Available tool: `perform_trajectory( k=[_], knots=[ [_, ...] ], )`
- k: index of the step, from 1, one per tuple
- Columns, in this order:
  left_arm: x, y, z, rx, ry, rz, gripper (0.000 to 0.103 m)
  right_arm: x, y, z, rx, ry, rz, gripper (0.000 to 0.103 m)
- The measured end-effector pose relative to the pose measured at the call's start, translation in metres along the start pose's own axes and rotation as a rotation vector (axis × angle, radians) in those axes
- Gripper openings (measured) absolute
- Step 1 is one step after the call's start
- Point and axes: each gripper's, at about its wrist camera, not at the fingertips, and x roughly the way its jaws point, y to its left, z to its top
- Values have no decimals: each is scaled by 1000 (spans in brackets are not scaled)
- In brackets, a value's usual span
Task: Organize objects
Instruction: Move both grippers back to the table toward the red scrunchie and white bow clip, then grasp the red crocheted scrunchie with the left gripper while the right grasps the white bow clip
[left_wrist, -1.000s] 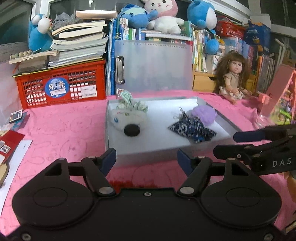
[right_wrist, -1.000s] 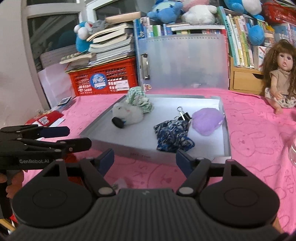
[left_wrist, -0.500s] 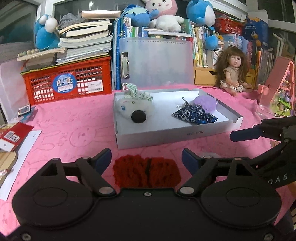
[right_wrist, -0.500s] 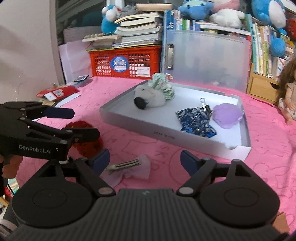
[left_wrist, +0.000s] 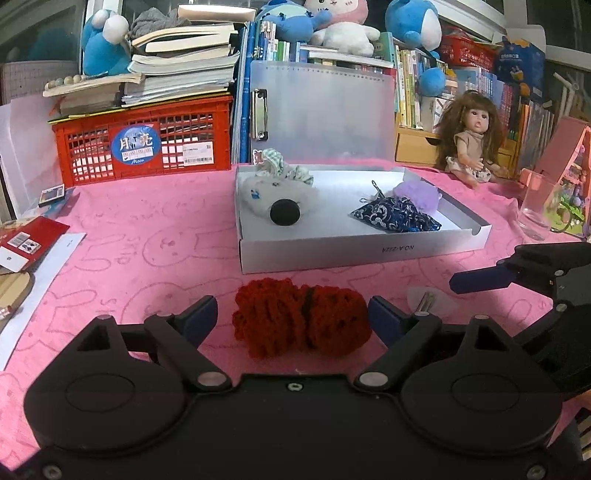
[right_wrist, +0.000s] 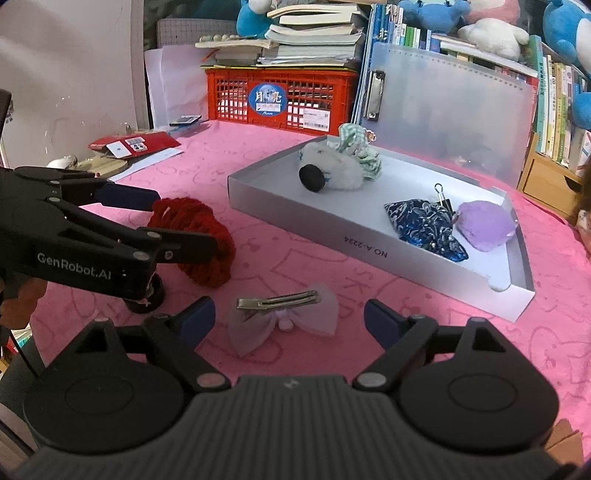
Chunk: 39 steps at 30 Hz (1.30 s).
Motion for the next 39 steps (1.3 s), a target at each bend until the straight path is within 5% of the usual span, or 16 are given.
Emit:
perform_trajectory(
  k=[9, 17, 26, 29, 35, 36, 37, 39],
  knots=[
    [9, -2, -4, -9, 26, -8, 87, 5, 3, -1, 3, 13, 20, 92],
    [10, 0, -3, -46, 38, -52, 68, 4, 5, -2, -4, 12, 45, 86],
    [2, -7, 2, -10, 5, -51, 51, 1, -1, -1, 40, -16, 35, 59],
    [2, -6, 4, -26, -1, -54, 49, 0, -2, 0, 47, -21, 20, 43],
    [0, -5, 7, -37, -8, -53, 43, -3, -7, 1, 80, -38, 18, 43],
    [0, -5, 8, -40, -10, -51, 38, -4, -8, 2, 82, -43, 16, 43],
    [-1, -5, 9, -42, -14, -46, 14, -5, -9, 3, 86, -49, 11, 43],
    [-2, -3, 14, -55, -24, -34, 13, -7, -11, 5, 92, -61, 3, 43]
  ],
)
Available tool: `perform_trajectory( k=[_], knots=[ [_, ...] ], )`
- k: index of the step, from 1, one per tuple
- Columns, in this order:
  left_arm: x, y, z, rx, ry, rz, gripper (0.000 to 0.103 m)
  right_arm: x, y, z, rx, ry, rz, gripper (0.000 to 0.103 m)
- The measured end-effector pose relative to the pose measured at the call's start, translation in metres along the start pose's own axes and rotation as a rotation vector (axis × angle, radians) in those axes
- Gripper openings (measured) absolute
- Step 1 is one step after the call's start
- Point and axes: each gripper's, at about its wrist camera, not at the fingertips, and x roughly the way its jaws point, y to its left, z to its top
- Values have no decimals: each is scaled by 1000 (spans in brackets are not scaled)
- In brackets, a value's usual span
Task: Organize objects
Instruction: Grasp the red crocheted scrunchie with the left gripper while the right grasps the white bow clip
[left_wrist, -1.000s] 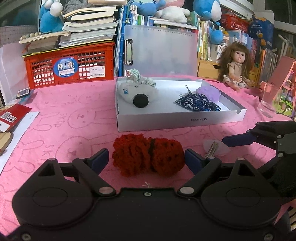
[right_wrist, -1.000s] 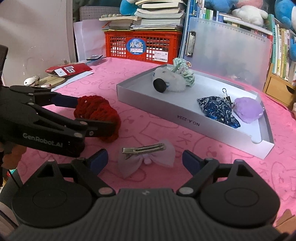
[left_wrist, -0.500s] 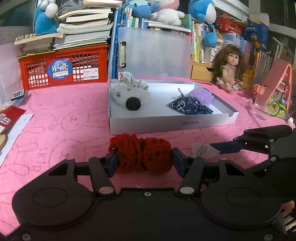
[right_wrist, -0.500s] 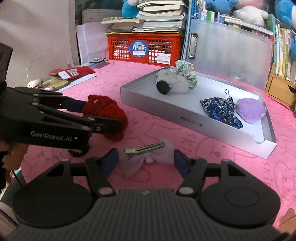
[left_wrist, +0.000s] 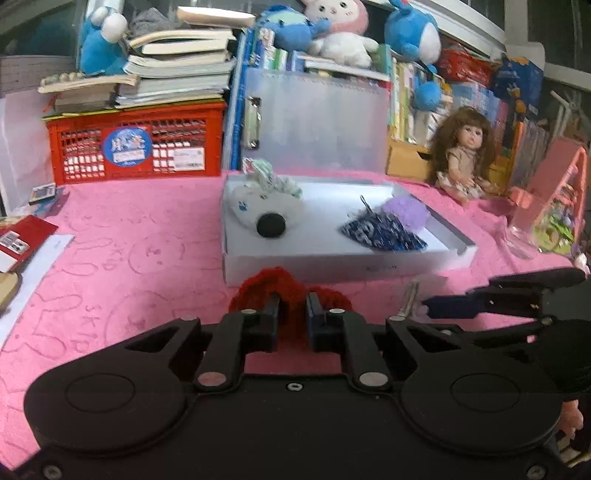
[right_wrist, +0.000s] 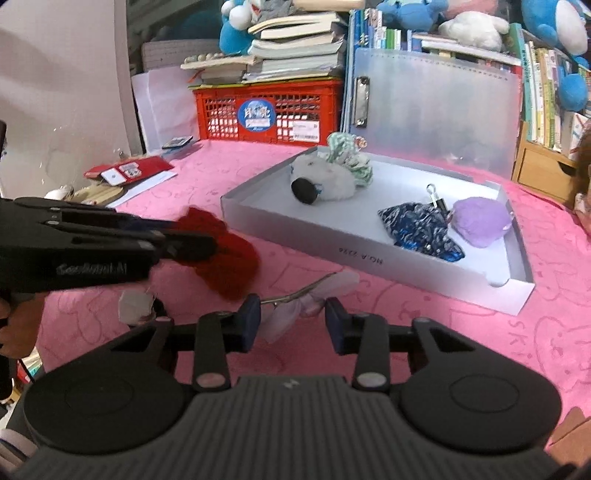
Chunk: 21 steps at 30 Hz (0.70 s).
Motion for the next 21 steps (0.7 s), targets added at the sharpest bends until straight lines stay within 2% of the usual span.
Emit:
perform_trajectory(
  k=[4, 12, 15, 17, 19, 21],
  knots=[
    [2, 7, 8, -53, 8, -11, 9, -5, -5, 6, 19, -26, -10, 43],
    [2, -3, 3, 13, -13, -4, 10, -7, -12, 10, 36, -38, -41, 43],
    [2, -8, 0, 52, -33, -6, 25, -7, -14, 9, 45, -37, -52, 43],
    [3, -12, -3, 70, -45, 14, 58, -7, -17, 8, 55, -37, -60, 43],
    [6, -15, -5, 86, -51, 28, 62, -7, -19, 8, 64, -38, -63, 43],
    [12, -17, -6, 102, -32, 37, 74, -7, -22, 7, 70, -37, -68, 43]
  ],
)
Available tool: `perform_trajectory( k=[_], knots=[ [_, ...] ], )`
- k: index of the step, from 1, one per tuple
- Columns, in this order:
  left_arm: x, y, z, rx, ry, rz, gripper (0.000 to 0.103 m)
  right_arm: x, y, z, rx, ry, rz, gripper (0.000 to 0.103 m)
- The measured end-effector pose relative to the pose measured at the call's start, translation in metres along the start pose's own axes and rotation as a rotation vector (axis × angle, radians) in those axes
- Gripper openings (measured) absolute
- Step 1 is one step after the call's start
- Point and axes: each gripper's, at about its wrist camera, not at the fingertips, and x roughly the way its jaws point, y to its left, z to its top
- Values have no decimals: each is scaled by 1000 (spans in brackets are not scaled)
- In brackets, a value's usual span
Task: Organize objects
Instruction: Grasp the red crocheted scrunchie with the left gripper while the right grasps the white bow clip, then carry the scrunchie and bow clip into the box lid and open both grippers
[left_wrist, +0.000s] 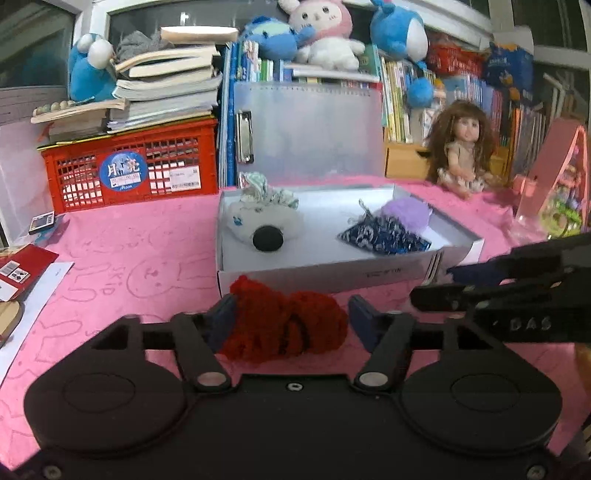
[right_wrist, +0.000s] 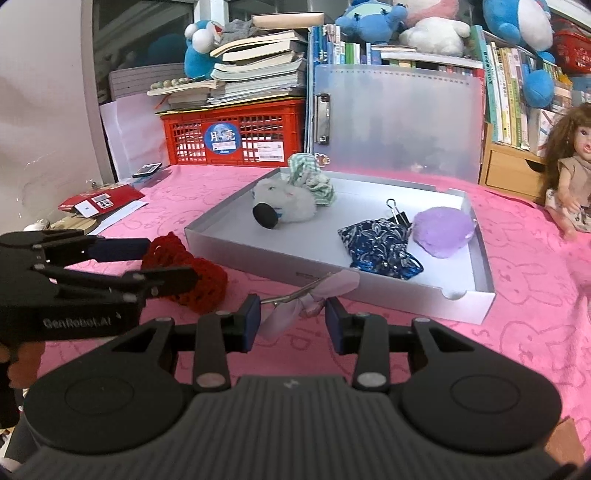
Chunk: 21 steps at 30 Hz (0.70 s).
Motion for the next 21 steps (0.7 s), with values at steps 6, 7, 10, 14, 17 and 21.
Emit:
perform_trajectory(
  k=[6, 7, 10, 14, 17, 21],
  knots=[
    [22, -1, -1, -9, 62, 24, 82, 1, -8, -2, 26, 7, -19, 43],
    [25, -1, -2, -16, 73, 19, 83, 2, -10, -2, 31, 9, -19, 43],
    [33, -1, -2, -24, 92, 20, 83, 3, -13, -3, 41, 12, -26, 43],
    [37, 0, -3, -34, 108, 20, 65, 3, -17, -3, 58, 10, -24, 43],
    [34, 2, -2, -58, 104, 19, 57, 2, -19, -1, 69, 4, -25, 43],
    [24, 4, 6, -84, 83, 9, 56, 2, -24, 4, 92, -2, -35, 43]
  ],
)
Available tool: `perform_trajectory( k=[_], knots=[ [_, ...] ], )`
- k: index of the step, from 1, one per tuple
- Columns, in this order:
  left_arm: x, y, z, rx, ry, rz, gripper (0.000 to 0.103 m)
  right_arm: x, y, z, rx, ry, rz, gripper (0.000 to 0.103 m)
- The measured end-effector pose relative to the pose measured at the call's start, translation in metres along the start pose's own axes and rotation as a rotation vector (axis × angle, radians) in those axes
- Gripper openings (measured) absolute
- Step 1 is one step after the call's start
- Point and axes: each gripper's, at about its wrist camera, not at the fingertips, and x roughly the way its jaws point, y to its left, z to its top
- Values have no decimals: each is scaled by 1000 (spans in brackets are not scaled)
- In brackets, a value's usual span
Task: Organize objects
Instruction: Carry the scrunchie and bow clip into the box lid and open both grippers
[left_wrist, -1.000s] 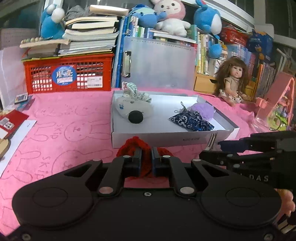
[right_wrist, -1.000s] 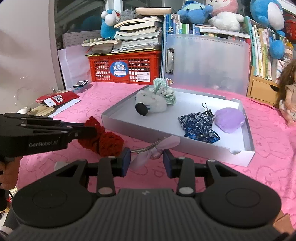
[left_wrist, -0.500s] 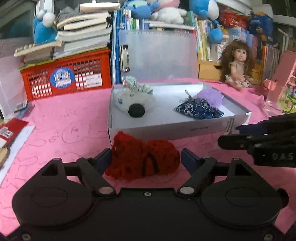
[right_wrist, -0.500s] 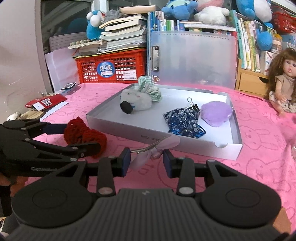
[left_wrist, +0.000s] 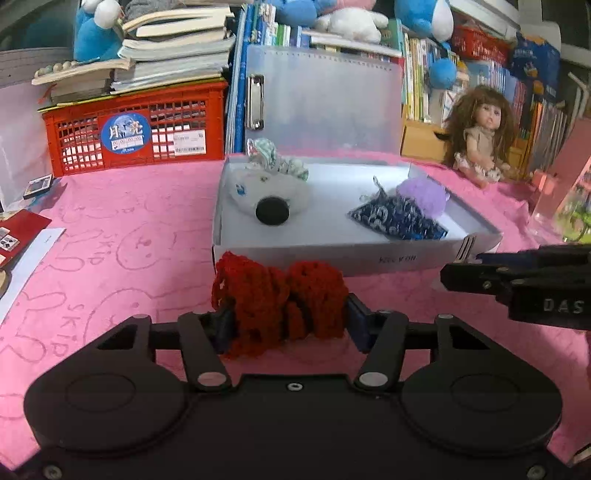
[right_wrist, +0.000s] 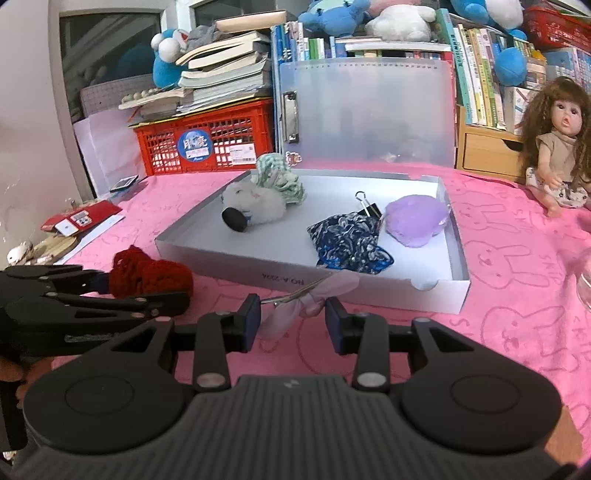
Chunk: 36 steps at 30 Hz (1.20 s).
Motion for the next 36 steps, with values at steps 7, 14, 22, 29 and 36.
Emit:
perform_trajectory(
  k=[7, 14, 22, 29, 36],
  knots=[
    [-14, -2, 28, -9, -60, -39, 56, -1, -12, 19, 46, -21, -57, 43],
    [8, 2, 53, -23, -42, -36, 56, 11, -40, 39, 106, 7, -127, 43],
    [50, 4, 69, -48, 40, -56, 56, 41, -65, 46, 205, 81, -97, 43],
    [82, 7, 75, -71, 101, -60, 56, 66, -66, 51, 213, 114, -73, 42],
    [106, 11, 74, -100, 135, -48, 56, 82, -71, 61, 241, 115, -48, 42]
  ],
)
